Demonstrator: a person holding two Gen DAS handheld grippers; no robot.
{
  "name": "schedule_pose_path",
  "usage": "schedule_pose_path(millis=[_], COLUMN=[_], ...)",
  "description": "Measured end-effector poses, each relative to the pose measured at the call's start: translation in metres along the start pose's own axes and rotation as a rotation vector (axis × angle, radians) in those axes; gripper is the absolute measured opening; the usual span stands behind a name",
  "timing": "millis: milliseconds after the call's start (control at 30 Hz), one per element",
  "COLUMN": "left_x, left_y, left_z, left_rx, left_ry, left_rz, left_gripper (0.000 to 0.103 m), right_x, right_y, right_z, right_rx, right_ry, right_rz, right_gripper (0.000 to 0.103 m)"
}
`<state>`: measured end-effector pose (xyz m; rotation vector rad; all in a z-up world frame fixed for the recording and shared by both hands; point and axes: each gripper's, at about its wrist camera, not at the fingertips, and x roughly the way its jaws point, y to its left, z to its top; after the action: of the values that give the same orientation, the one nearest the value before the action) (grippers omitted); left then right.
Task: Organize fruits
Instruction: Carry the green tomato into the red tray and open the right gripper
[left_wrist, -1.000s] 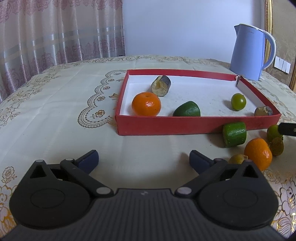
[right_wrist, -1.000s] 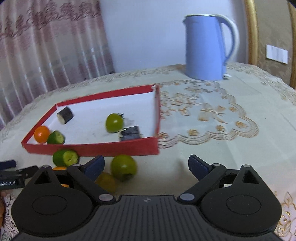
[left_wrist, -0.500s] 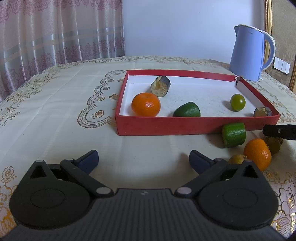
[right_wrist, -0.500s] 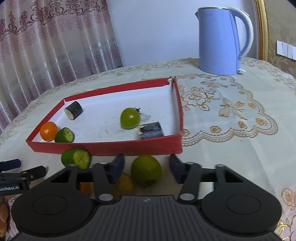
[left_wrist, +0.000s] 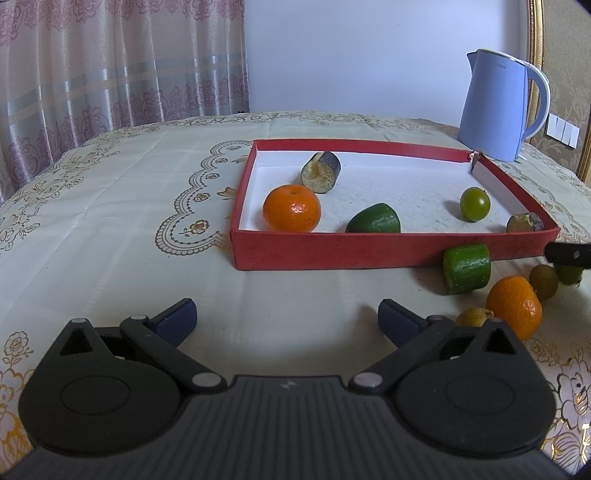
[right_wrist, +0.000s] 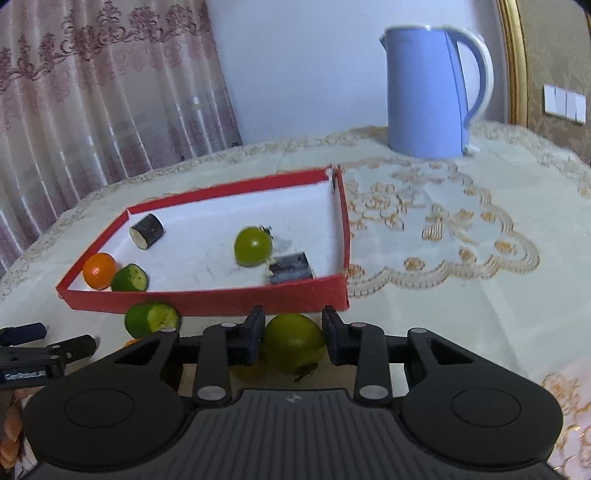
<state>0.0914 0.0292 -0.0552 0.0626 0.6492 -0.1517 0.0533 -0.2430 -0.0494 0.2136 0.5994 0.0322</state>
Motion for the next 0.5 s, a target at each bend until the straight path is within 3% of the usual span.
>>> schedule_pose_path(millis=[233,500], left_x=[0.0,0.0], left_y=[0.0,0.0], left_z=[0.0,0.0], left_rx=[0.0,0.001], left_ry=[0.001,0.002], left_rz=[0.0,-0.001], left_gripper=[0.103,0.103], right_x=[-0.01,0.045], right_y=[0.005,0.003], right_z=[0.031,0.062], right_rx=[-0.09,-0.123], right_ry=[-0.102,-0.064], right_rz=[-0.047,-0.067], right_gripper=[0.033,0.033])
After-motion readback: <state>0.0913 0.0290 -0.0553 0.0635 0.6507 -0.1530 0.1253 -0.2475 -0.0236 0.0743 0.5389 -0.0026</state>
